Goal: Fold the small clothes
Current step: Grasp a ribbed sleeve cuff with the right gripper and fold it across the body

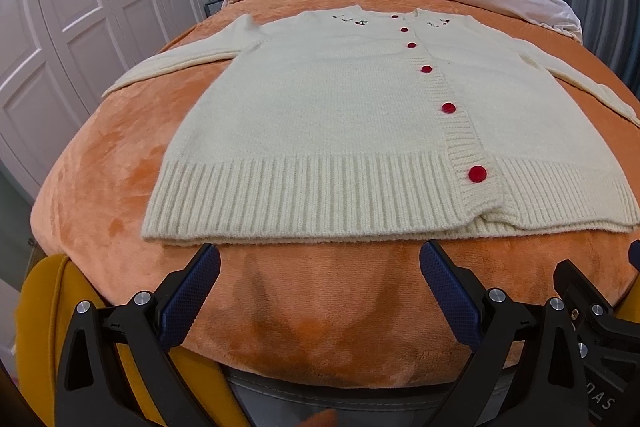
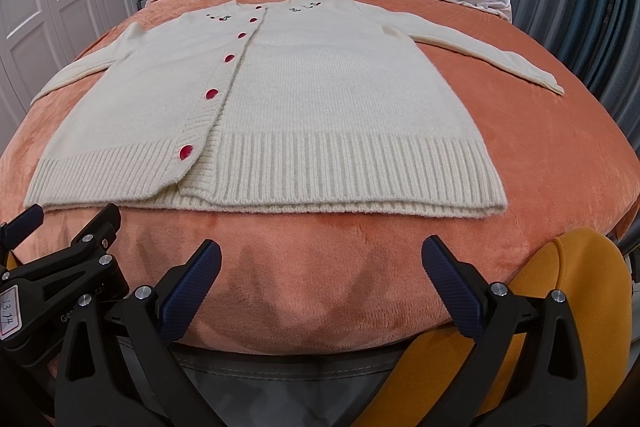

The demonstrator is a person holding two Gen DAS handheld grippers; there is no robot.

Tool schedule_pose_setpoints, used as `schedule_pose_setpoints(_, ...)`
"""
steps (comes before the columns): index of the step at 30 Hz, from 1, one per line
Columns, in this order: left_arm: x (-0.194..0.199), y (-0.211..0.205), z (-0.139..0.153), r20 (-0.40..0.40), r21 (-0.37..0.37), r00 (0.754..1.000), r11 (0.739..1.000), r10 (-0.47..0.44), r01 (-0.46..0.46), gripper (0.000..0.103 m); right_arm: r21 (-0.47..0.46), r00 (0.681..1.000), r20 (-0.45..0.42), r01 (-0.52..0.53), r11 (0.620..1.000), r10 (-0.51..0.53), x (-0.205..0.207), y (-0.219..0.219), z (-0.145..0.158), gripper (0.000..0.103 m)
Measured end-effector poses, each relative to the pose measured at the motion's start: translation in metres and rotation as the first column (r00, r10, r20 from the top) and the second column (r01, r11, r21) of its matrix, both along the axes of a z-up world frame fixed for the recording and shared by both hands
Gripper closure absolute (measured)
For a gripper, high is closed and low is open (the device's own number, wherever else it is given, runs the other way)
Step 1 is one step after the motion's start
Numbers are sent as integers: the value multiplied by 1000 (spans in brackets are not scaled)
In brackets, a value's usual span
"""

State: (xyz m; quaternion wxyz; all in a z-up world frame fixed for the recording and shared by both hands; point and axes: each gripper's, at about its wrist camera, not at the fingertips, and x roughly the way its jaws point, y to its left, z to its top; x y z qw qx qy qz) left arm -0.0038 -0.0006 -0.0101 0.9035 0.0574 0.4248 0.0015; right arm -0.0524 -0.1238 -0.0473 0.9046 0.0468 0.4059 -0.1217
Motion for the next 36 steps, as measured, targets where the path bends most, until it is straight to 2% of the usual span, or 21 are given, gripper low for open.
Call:
schedule_pose_setpoints(3,-1,4,1,-15,-23,1000,1000,-1,1,7,5,1000,3,-5,1000,5,-2,1,1,5)
schedule_pose_setpoints(5,-1,7,1,-31,-64,1000,998,-3,1,13,-11,1000,19,-11,1000,11,-3,3,5,5)
schedule_pose_setpoints(7,-3,10,3,-11,-77,1000,997,13,-14,14,-16,999,40,-24,1000,24,-3,5,9,5)
schedule_pose_setpoints(10,-11,10,10,49,-43,994,994,98,-96,12,3,997,58,-57,998,57,-1,5,13,5)
schedule_pose_setpoints(11,-10,10,11,43,-56,994,994,101,-99,11,11,996,62,-63,998,62,0,3,15,5)
schedule_pose_setpoints(13,-1,8,7,-18,-67,998,996,64,-65,9,47,994,91,-70,996,66,6,-11,24,5)
schedule_pose_setpoints(15,14,2,4,-87,6,996,999,34,-34,9,65,991,131,-44,997,35,13,-34,35,5)
schedule_pose_setpoints(17,24,-4,7,-102,42,995,999,-14,18,9,87,986,166,14,996,-28,28,-80,46,5)
schedule_pose_setpoints(19,31,-5,11,-106,30,994,999,-33,37,9,135,977,169,105,985,-127,44,-138,50,5)
schedule_pose_setpoints(21,40,-7,16,-109,5,993,998,-54,55,9,215,960,147,204,955,-238,59,-201,48,5)
schedule_pose_setpoints(22,46,-9,20,-103,5,993,998,-54,55,9,264,940,130,275,925,-316,68,-246,45,5)
schedule_pose_setpoints(24,56,-13,25,-95,6,994,999,-49,50,9,303,900,119,370,878,-420,80,-307,41,5)
schedule_pose_setpoints(27,77,-20,28,-71,-18,996,998,-53,52,9,273,838,80,502,821,-540,102,-399,33,5)
schedule_pose_setpoints(30,97,-31,32,-46,-35,998,999,-40,39,9,241,804,77,559,794,-589,120,-449,29,5)
schedule_pose_setpoints(33,118,-42,31,-77,-12,996,999,-52,52,9,298,804,71,547,782,-590,130,-478,21,5)
schedule_pose_setpoints(36,139,-51,27,-100,33,994,998,-49,52,9,362,802,18,551,752,-597,145,-503,2,5)
